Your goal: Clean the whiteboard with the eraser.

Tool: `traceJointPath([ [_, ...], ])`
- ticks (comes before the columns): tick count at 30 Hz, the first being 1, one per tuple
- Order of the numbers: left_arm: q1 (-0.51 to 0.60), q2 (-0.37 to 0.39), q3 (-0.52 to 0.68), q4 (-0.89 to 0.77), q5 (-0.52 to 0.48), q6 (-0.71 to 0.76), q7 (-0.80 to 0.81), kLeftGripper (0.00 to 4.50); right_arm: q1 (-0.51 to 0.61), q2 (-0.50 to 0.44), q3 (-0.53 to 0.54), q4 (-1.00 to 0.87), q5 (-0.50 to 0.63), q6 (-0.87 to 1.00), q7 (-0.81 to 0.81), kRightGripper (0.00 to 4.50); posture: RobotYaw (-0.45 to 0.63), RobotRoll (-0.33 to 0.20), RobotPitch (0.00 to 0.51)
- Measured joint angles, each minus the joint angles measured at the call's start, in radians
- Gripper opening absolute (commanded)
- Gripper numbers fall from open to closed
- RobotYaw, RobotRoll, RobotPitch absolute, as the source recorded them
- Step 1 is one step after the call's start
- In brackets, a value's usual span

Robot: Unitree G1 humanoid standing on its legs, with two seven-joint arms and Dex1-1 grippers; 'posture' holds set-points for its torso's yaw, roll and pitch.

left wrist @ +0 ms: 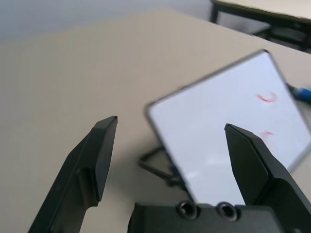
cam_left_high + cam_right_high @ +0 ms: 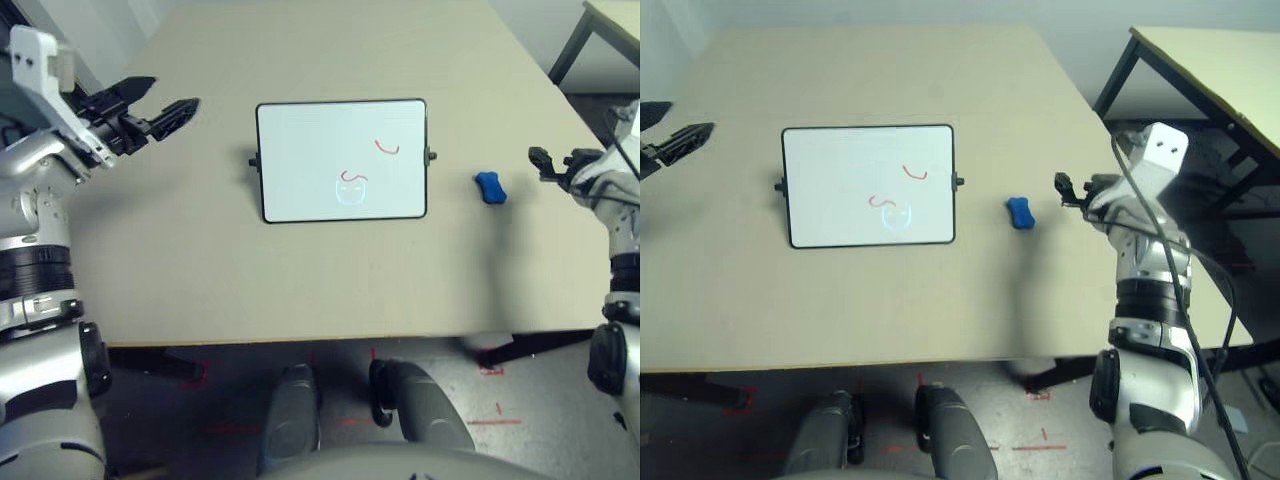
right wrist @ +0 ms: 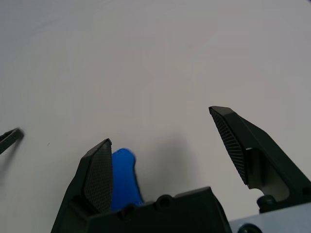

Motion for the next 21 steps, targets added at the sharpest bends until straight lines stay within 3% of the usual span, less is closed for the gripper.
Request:
traceJointPath([
  [9,0.029,0.0,-0.078,-0.251,-0.041,0.201,0.014,4.5,-0.044,0.005,0.119,0.001,-0.041,0.086,0.039,4.44,0.05,0.0,0.101],
  [21,0.06,0.037,-0.076,-0.442,-0.141,0.417,0.067,4.5,-0.027,0.062,0.175,0.002,-0.072,0.107,0.046,4.44,0.09,0.0,0.104],
])
